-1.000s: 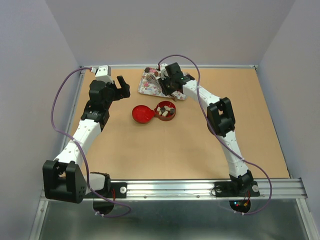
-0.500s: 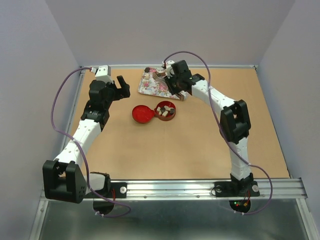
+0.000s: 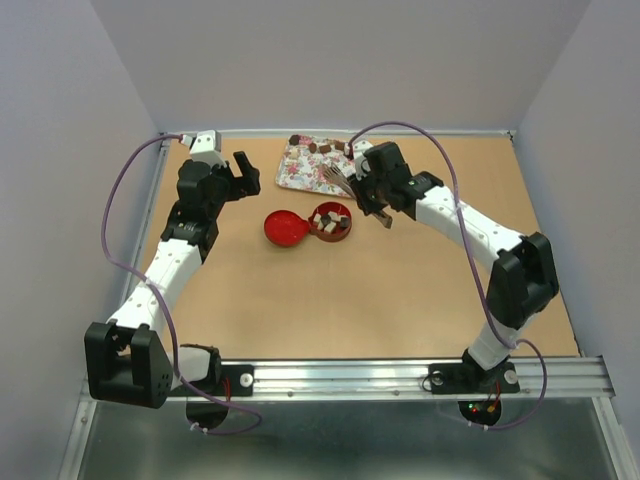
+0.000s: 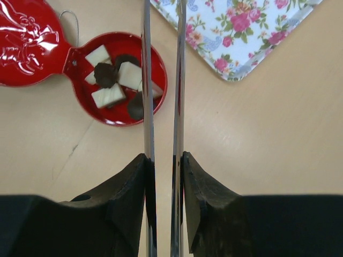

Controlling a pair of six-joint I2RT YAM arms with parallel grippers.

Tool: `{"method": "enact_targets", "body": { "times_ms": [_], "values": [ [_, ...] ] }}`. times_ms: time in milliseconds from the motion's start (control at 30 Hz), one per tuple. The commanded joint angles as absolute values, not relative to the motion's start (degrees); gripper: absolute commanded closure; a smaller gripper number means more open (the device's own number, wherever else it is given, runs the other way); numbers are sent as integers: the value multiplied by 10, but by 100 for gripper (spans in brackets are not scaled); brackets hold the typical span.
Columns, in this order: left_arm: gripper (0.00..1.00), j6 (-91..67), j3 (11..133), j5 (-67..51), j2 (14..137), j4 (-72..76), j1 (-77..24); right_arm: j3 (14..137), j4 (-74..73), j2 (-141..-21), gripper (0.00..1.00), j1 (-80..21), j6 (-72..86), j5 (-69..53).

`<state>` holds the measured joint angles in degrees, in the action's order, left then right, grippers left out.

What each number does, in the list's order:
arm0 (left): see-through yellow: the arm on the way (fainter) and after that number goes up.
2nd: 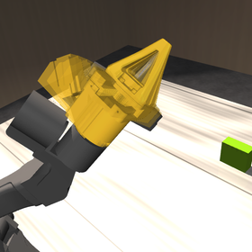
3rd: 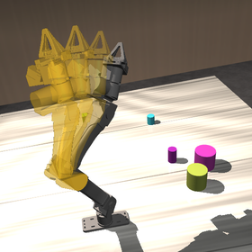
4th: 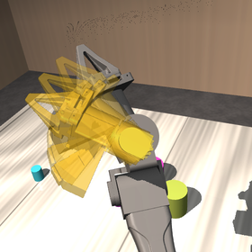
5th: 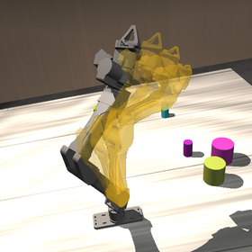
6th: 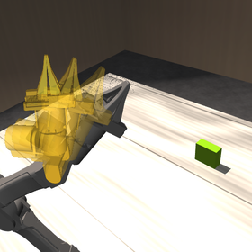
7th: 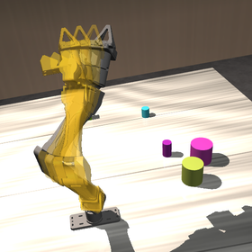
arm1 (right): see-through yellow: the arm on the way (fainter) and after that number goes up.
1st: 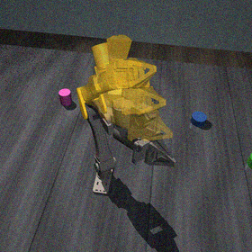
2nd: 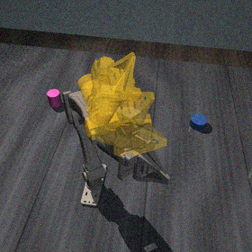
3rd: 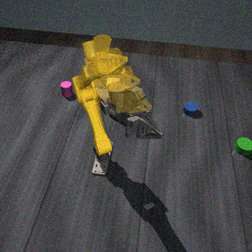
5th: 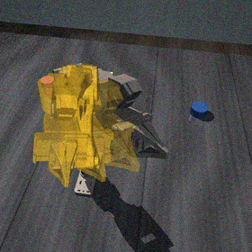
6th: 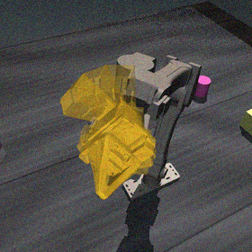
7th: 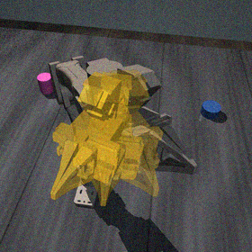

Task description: Pack the chocolate

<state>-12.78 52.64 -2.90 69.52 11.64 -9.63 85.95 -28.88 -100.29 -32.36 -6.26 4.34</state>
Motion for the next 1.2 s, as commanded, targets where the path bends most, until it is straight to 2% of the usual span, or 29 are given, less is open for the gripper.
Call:
{"method": "enact_targets", "body": {
  "times_ms": [0,333,767,1167],
  "values": [
    [1,-130,549,-38,675,134,-93,815,-283,-934,70,-337,-31,58],
    [1,-131,550,-41,672,131,-93,745,-320,-888,70,-353,-3,57],
    [1,-132,552,-40,669,127,-93,746,-328,-911,68,-355,-3,51],
    [1,-131,555,-39,670,128,-93,758,-334,-918,56,-356,-5,56]
  ]
}}
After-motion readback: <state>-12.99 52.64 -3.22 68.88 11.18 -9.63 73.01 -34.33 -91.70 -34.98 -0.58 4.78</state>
